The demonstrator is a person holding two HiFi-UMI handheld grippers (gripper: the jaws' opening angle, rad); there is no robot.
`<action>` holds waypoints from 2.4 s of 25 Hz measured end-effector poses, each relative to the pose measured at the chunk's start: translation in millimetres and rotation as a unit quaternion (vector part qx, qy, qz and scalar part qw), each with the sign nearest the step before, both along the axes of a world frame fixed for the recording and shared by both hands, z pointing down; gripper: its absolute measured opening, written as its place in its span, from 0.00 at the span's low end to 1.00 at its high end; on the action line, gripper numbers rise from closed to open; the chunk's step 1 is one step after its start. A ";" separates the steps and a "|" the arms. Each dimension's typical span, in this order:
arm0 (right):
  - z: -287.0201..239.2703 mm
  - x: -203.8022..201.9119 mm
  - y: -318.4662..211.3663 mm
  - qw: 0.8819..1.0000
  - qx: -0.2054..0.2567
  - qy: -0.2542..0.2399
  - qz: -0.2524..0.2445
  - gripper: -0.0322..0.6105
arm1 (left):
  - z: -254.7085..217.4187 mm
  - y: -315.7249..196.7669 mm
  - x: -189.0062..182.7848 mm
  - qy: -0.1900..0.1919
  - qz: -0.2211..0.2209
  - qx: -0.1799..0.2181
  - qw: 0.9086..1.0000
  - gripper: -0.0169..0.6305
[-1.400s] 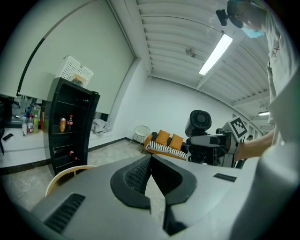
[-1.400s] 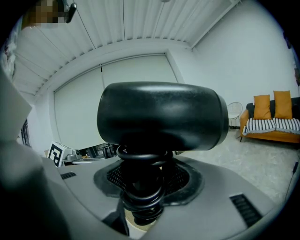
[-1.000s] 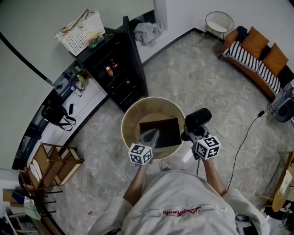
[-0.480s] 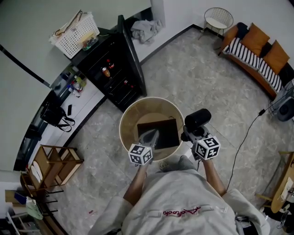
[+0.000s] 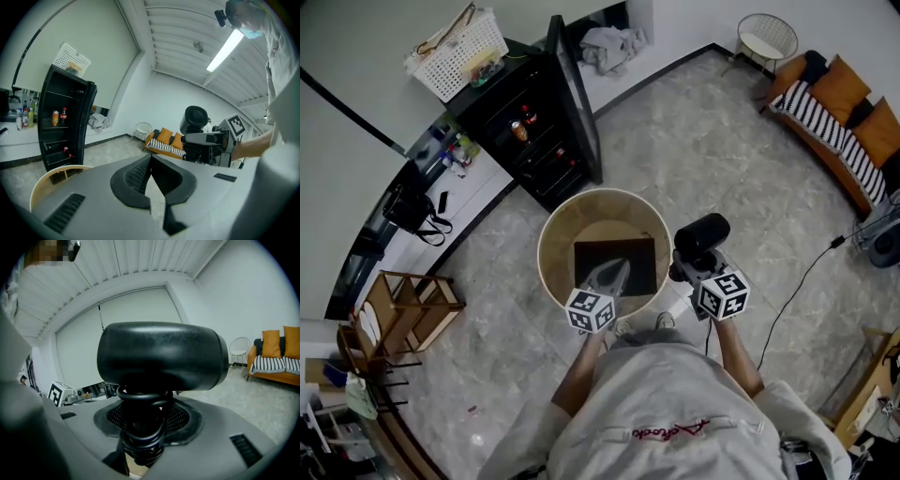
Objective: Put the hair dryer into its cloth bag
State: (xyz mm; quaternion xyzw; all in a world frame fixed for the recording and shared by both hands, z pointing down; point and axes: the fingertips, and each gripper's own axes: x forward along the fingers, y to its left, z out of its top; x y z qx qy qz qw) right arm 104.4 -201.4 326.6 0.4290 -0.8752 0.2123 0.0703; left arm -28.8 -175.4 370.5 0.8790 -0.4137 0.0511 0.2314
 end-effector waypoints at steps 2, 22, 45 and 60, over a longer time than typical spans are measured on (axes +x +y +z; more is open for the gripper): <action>3.2 1.3 -0.1 1.000 -0.004 -0.001 0.000 0.36 | 3.4 1.5 2.6 -0.001 0.001 -0.005 1.000 0.07; 48.9 -14.6 26.5 0.997 -0.063 -0.012 0.044 0.36 | 53.1 35.9 -15.3 0.014 0.034 -0.066 0.997 0.07; 199.9 -20.8 47.7 0.985 -0.155 -0.012 0.076 0.36 | 179.8 23.9 -33.1 0.013 0.058 -0.131 0.990 0.07; 319.9 -16.9 113.1 0.976 -0.210 -0.030 0.051 0.36 | 312.9 72.5 -15.6 -0.011 0.052 -0.185 0.981 0.07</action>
